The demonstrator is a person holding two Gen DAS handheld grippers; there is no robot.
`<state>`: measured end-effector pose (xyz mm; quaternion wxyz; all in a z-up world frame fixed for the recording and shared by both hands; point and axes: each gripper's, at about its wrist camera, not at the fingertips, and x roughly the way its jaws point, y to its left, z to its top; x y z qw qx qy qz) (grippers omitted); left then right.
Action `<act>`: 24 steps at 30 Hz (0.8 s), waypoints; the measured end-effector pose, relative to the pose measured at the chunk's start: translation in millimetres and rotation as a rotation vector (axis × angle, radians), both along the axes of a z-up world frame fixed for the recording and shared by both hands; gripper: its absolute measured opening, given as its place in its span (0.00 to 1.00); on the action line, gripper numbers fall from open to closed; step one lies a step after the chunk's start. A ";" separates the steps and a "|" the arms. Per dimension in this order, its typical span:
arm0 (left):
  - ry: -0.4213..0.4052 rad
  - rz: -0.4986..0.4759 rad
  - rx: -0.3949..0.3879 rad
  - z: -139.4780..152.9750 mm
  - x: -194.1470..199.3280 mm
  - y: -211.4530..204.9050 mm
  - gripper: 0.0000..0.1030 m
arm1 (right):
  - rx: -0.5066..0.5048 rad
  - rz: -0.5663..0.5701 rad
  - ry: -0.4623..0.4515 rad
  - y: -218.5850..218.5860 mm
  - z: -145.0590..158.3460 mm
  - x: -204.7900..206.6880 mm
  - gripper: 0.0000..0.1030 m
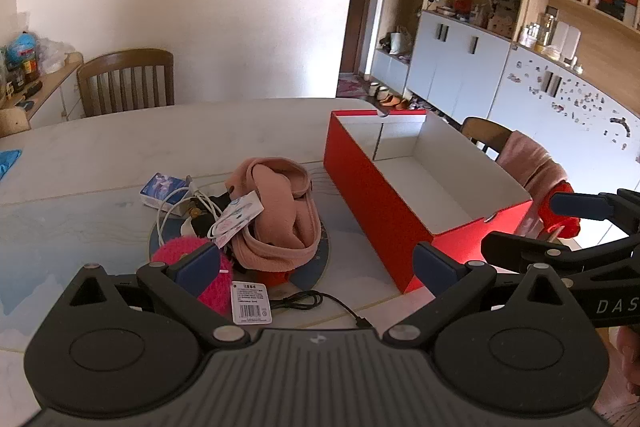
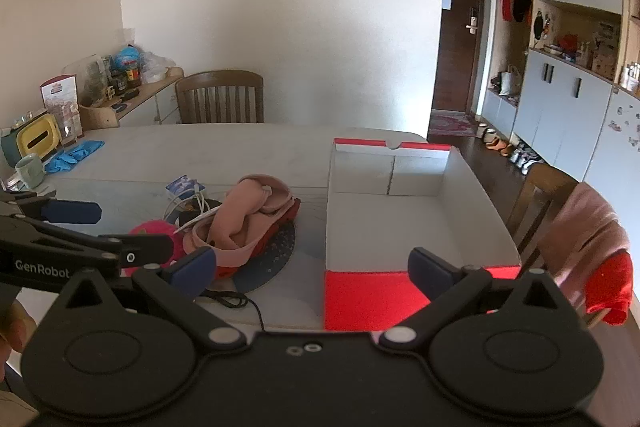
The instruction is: Organize objects
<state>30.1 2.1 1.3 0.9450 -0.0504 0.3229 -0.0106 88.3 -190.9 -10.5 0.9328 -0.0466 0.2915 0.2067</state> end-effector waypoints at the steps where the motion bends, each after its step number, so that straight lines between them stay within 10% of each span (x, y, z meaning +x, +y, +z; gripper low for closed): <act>1: 0.004 0.005 -0.002 -0.3 2.1 0.1 1.00 | 0.001 0.007 0.000 -0.5 0.7 2.1 0.99; 24: 0.147 0.232 0.099 -49.7 50.1 47.4 1.00 | -0.096 -0.076 0.090 -84.1 -24.4 122.1 0.96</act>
